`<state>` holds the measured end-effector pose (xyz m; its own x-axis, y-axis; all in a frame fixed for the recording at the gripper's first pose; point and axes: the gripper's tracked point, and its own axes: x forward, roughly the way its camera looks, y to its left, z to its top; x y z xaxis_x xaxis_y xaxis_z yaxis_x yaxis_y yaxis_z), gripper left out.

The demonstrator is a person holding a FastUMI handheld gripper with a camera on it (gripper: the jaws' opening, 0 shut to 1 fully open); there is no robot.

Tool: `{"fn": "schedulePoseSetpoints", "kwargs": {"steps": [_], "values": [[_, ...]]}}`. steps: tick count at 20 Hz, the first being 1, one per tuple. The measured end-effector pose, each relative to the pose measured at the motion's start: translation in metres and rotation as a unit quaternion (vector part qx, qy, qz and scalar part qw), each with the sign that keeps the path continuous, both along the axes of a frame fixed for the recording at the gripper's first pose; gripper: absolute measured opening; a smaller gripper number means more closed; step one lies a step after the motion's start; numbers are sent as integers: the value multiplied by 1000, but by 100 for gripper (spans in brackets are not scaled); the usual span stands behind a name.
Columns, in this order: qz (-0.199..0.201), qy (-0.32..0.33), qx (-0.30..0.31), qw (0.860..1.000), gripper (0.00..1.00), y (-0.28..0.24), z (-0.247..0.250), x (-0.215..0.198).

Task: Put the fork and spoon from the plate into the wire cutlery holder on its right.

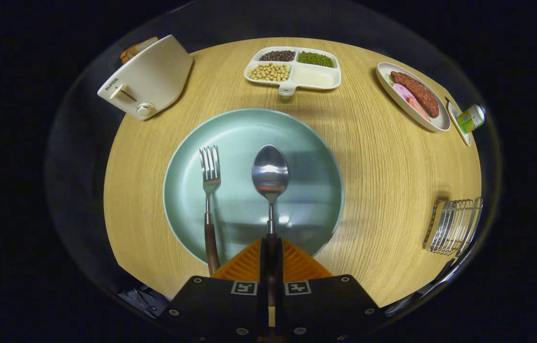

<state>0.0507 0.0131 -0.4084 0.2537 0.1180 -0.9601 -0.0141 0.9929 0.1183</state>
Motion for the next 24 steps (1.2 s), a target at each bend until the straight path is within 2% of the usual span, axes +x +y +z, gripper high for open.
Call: {"fn": "schedulePoseSetpoints", "kwargs": {"steps": [4,7,11,14,20,24], "values": [[-23,-42,39,998,6,0,30,6],[-33,-72,41,996,6,-19,53,3],[-61,-114,29,991,6,-64,88,-6],[-96,-132,11,987,6,-115,108,-22],[-173,-126,-29,976,6,-216,99,-54],[-190,-104,-44,975,6,-254,92,-82]]}}
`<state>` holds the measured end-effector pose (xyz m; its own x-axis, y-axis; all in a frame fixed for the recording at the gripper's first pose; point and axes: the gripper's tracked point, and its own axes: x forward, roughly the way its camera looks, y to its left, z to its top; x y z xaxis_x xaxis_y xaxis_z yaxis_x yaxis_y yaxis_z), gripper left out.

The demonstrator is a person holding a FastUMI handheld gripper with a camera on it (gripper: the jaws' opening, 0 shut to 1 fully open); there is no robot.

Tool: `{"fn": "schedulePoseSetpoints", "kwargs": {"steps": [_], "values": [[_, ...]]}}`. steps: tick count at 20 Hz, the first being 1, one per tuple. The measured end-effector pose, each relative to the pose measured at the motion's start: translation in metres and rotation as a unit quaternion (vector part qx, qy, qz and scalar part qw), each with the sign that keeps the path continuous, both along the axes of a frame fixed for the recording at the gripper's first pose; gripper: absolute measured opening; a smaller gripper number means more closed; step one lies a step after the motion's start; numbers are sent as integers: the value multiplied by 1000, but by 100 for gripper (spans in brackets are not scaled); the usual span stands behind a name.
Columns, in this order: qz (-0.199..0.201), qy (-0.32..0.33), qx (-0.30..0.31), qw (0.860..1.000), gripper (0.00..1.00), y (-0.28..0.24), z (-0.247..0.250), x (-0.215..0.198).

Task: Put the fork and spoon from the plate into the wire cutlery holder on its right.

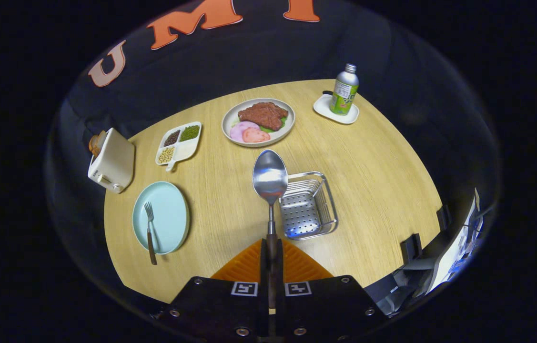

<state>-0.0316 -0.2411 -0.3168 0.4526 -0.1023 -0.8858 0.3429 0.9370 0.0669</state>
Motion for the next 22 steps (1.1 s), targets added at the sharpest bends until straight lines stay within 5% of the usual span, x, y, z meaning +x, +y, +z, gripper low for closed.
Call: {"fn": "schedulePoseSetpoints", "kwargs": {"steps": [7,13,22], "values": [[-13,11,22,1000,9,-22,-13,1],[-7,-120,1,993,17,-29,44,56],[45,-379,-39,924,69,31,167,124]]}}
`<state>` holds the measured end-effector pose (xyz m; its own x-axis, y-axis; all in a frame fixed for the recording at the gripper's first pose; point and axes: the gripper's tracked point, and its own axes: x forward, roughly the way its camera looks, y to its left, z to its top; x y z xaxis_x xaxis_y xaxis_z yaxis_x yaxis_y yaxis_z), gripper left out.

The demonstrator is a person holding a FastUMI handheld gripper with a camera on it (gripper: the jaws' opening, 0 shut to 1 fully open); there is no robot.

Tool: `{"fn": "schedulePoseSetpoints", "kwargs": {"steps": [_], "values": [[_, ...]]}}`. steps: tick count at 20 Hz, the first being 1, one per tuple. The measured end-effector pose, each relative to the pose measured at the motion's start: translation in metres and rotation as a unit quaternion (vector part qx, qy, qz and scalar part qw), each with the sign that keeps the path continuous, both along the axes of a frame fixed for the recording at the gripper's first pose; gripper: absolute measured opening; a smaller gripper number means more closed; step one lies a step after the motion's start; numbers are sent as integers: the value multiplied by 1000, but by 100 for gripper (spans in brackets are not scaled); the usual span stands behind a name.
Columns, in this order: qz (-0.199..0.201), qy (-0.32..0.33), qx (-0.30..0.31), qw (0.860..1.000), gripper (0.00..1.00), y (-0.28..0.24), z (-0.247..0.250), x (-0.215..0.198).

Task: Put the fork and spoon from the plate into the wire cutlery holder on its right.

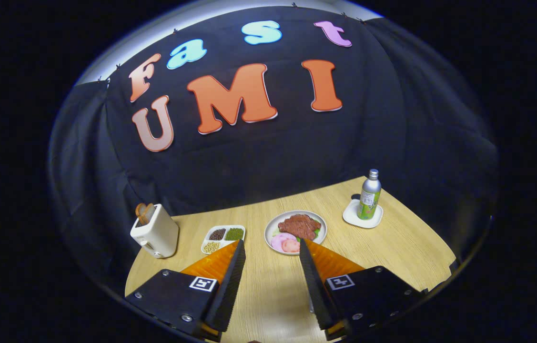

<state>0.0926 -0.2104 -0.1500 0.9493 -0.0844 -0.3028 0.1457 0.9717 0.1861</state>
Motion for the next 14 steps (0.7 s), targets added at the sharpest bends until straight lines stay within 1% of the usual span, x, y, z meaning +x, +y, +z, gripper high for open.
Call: {"fn": "schedulePoseSetpoints", "kwargs": {"steps": [2,3,5,7,10,14], "values": [[13,-37,-16,999,78,20,16,9],[28,-61,-15,998,83,37,29,12],[55,-113,-12,992,86,67,54,21],[67,-133,-20,989,88,89,62,29],[100,-111,-30,988,88,132,48,40],[142,-44,-40,988,89,179,8,49]]}}
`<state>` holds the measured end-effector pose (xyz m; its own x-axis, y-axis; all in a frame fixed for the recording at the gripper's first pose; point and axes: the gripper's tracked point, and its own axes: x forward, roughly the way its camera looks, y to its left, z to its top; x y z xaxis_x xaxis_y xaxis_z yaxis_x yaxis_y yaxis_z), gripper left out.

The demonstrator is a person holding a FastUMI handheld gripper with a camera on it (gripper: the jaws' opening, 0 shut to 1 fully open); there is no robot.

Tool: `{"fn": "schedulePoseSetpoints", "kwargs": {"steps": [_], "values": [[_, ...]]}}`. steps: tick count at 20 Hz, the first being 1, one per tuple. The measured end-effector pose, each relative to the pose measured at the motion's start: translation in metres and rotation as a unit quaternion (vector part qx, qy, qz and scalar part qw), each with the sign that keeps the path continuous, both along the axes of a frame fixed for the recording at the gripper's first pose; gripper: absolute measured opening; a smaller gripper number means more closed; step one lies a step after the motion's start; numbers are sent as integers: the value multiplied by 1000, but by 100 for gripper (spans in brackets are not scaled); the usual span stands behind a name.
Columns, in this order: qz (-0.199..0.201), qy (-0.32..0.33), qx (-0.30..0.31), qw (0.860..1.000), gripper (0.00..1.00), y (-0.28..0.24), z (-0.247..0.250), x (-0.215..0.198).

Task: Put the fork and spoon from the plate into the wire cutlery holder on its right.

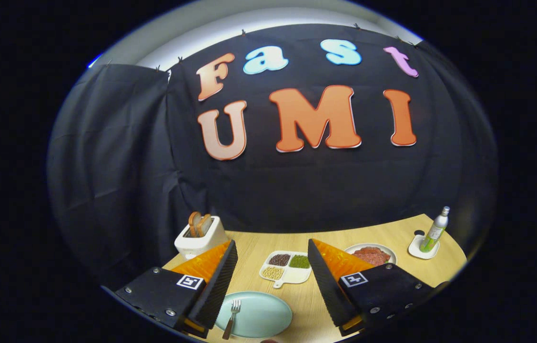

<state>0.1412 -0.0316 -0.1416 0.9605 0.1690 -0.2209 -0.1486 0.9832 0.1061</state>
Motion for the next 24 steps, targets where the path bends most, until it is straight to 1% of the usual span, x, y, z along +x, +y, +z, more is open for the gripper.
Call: {"fn": "schedulePoseSetpoints", "kwargs": {"steps": [2,5,7,9,10,14,17,19,20,24], "values": [[18,38,-7,999,89,20,-21,3],[43,97,-19,994,89,44,-62,2],[58,130,-33,989,89,60,-79,3],[70,173,-48,981,89,70,-105,1],[76,202,-53,975,89,72,-126,-2],[94,295,-80,947,88,87,-164,-13],[111,364,-101,919,83,94,-202,-28],[115,404,-116,900,80,92,-224,-41],[112,421,-122,892,79,93,-232,-44],[111,476,-138,861,68,97,-255,-57]]}}
